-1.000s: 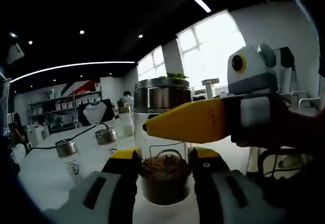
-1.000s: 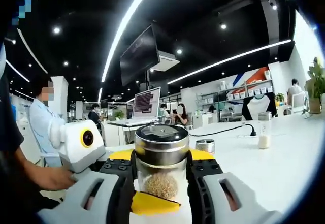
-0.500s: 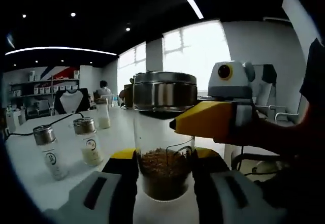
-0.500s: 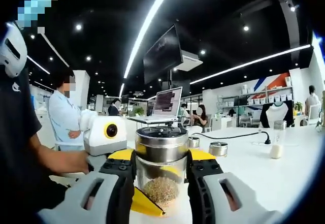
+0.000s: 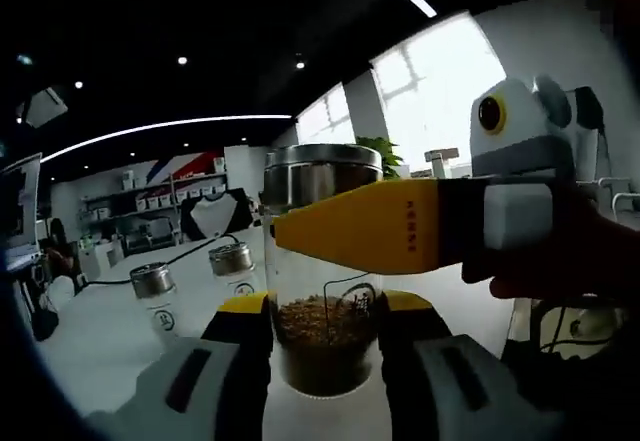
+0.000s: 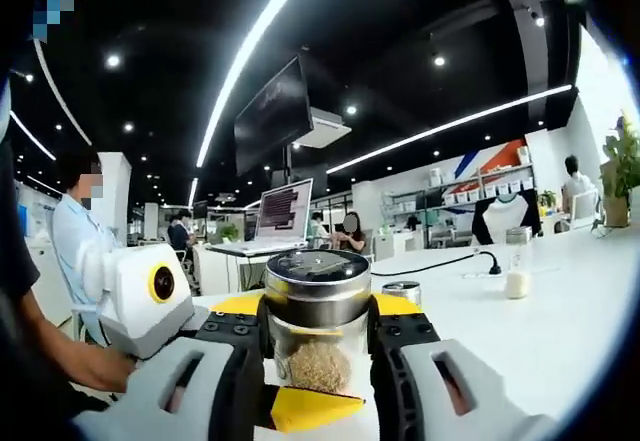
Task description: Rotate the seasoning bottle until the label or dispensing opening points toward the visible target arrow and the bottle remains upright within the marked orientation range
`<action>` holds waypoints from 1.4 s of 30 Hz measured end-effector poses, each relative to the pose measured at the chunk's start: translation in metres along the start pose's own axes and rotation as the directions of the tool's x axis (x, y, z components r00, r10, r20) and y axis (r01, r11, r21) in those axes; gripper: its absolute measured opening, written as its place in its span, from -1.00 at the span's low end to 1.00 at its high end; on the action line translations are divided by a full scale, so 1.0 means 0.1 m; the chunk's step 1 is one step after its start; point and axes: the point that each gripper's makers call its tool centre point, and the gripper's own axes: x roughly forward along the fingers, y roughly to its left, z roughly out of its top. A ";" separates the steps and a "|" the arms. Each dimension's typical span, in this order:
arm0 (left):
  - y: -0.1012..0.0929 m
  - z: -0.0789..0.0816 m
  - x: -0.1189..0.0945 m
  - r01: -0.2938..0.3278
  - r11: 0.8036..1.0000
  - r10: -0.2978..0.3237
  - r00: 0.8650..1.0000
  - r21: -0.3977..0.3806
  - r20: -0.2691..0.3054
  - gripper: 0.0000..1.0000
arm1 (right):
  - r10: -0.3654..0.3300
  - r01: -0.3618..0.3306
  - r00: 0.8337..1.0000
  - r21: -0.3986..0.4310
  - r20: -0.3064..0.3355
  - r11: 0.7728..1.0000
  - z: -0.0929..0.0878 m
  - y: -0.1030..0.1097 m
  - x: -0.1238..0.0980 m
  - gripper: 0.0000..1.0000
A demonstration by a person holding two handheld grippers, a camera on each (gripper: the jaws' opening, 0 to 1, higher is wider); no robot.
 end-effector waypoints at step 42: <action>0.54 -0.06 -0.11 0.087 0.979 -0.083 0.996 -0.185 0.034 0.99 | -0.012 -0.001 0.994 -0.115 -0.113 0.993 0.01 -0.86 0.08 -0.26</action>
